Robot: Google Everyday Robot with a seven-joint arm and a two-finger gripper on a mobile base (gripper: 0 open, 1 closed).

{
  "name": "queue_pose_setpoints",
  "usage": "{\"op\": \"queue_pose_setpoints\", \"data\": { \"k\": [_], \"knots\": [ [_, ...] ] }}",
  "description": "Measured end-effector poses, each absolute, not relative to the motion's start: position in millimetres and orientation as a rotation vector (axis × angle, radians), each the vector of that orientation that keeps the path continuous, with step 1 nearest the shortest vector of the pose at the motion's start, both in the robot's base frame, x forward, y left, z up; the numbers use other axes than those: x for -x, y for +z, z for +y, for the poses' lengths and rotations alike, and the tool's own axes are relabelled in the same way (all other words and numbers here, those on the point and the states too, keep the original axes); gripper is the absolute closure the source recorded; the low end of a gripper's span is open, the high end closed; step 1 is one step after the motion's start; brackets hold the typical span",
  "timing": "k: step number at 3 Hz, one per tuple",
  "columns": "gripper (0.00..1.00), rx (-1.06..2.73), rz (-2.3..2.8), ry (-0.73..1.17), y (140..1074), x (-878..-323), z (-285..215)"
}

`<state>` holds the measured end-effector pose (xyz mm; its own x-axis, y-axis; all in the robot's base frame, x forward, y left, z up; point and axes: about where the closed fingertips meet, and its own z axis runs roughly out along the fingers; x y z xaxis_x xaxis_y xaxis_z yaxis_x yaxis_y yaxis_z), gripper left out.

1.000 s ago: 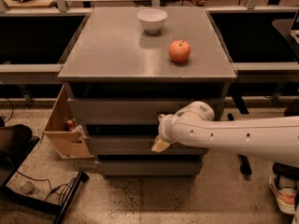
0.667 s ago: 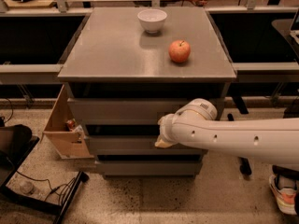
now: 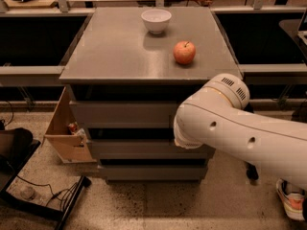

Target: Close top drawer

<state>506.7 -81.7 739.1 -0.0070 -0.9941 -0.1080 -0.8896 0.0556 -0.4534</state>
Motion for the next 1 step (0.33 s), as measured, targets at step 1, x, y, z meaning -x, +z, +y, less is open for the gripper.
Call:
{"op": "queue_pose_setpoints", "data": {
  "k": [1],
  "knots": [
    [0.00, 1.822, 2.012, -0.508, 790.3, -475.7, -112.2]
  ]
}}
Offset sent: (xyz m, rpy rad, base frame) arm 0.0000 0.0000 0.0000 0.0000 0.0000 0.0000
